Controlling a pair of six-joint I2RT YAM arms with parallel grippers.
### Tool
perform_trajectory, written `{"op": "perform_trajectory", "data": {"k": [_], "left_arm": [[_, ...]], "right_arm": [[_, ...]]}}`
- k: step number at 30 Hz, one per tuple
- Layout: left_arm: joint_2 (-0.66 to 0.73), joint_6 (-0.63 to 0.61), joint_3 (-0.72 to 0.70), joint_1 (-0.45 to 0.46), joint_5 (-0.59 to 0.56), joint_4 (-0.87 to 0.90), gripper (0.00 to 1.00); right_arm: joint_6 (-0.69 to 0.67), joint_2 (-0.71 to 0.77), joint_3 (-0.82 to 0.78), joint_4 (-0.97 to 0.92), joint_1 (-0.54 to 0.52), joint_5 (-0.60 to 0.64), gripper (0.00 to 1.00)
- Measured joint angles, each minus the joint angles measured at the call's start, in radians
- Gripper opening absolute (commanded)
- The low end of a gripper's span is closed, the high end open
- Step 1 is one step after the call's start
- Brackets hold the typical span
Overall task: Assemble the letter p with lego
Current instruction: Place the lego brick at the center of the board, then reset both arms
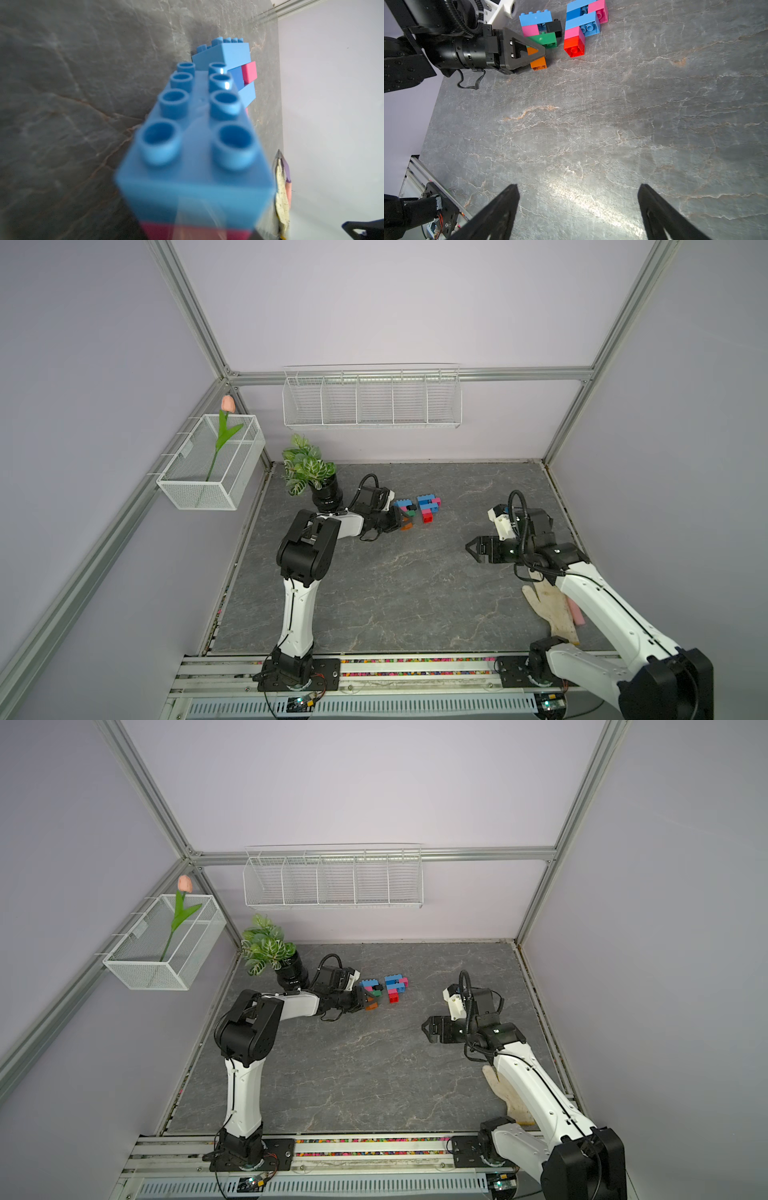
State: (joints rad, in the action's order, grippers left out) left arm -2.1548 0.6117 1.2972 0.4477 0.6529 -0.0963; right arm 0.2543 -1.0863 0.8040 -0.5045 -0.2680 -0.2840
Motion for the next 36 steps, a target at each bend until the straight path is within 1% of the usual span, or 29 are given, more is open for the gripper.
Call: {"op": "perform_trajectory", "data": {"k": [5, 10, 17, 21, 23, 25, 28, 30, 33, 35, 36], "left_arm": [[0.003, -0.031, 0.064, 0.001, -0.021, 0.035, 1.00], [0.003, -0.061, 0.090, -0.002, -0.058, 0.088, 1.00], [0.008, -0.111, 0.133, -0.002, -0.143, 0.186, 1.00], [0.029, -0.139, 0.133, -0.003, -0.201, 0.234, 1.00], [0.058, -0.156, 0.107, -0.003, -0.236, 0.234, 1.00], [0.144, -0.181, 0.027, -0.003, -0.288, 0.214, 1.00], [0.394, -0.243, -0.161, -0.003, -0.415, 0.155, 1.00], [0.632, -0.286, -0.290, -0.002, -0.549, 0.103, 1.00], [0.930, -0.346, -0.436, -0.018, -0.774, -0.014, 1.00], [1.051, -0.374, -0.524, -0.064, -0.880, -0.083, 1.00], [1.089, -0.385, -0.576, -0.100, -0.924, -0.121, 1.00]], "right_arm": [[-0.001, 0.024, -0.007, 0.000, 0.000, -0.002, 0.92], [-0.002, 0.045, -0.015, -0.004, 0.000, -0.002, 0.92], [-0.004, 0.068, -0.021, -0.008, 0.001, -0.005, 0.92], [-0.003, 0.068, -0.027, -0.008, 0.005, 0.005, 0.92], [-0.003, 0.067, -0.029, -0.003, 0.005, 0.032, 0.92], [-0.006, 0.066, -0.033, 0.016, 0.005, 0.093, 0.92], [-0.039, 0.075, -0.077, 0.121, 0.005, 0.252, 0.91], [-0.090, 0.105, -0.174, 0.261, 0.005, 0.391, 0.90], [-0.180, 0.119, -0.348, 0.517, 0.010, 0.560, 0.90], [-0.228, 0.076, -0.444, 0.679, 0.026, 0.639, 0.90], [-0.248, 0.035, -0.489, 0.772, 0.035, 0.671, 0.90]]}}
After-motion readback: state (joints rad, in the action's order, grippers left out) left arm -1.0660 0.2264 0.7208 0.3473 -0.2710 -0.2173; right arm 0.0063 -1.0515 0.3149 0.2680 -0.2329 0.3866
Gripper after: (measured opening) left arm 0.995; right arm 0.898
